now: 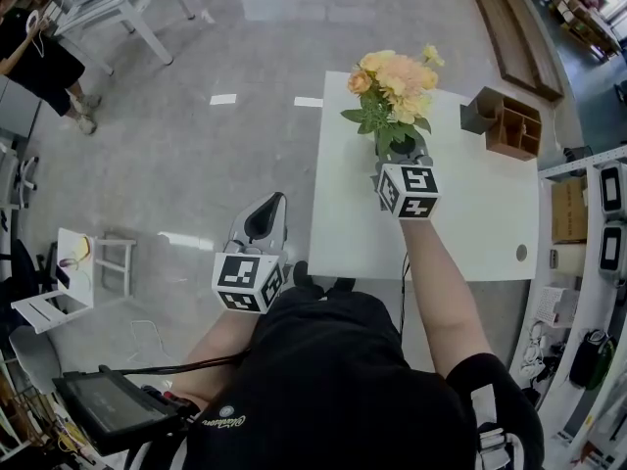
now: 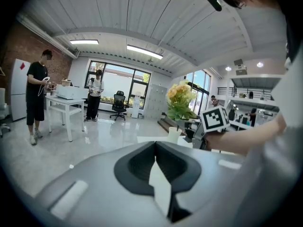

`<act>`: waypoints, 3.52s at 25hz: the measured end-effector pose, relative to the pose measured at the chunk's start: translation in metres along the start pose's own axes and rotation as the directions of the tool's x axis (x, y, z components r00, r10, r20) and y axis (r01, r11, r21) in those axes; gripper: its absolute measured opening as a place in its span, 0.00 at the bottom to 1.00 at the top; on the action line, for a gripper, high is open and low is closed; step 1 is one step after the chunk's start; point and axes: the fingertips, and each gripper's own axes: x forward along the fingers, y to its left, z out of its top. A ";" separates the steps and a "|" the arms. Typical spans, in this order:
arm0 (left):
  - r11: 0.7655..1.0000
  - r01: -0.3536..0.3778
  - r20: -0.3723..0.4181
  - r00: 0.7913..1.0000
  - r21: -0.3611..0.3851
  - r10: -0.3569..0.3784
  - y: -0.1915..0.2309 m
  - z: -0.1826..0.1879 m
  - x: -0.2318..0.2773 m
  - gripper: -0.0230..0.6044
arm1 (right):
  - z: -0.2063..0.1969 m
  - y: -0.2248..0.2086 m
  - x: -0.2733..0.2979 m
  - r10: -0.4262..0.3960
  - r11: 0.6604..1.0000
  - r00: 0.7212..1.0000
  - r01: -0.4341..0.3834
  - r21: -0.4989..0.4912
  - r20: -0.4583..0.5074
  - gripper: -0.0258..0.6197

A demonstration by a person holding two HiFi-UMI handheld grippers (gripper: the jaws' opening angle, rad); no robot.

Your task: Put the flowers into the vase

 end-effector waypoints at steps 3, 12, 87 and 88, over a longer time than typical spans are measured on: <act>1.000 0.001 0.000 1.000 -0.007 -0.001 0.004 -0.001 0.001 0.05 | -0.011 0.001 0.004 -0.004 1.000 0.999 0.003 -0.013 -0.042 0.09; 0.999 0.024 -0.002 1.000 -0.033 -0.024 0.006 -0.007 0.009 0.05 | -0.031 0.003 0.014 0.024 1.000 0.985 -0.027 -0.016 -0.170 0.09; 0.998 0.064 0.075 0.995 0.003 -0.065 -0.029 0.019 0.000 0.05 | -0.007 0.020 -0.103 0.017 0.998 0.990 -0.009 0.057 -0.143 0.09; 0.998 0.064 0.078 0.995 0.004 -0.064 -0.029 0.019 -0.001 0.05 | -0.005 0.022 -0.113 0.006 0.998 0.993 0.002 0.070 -0.115 0.08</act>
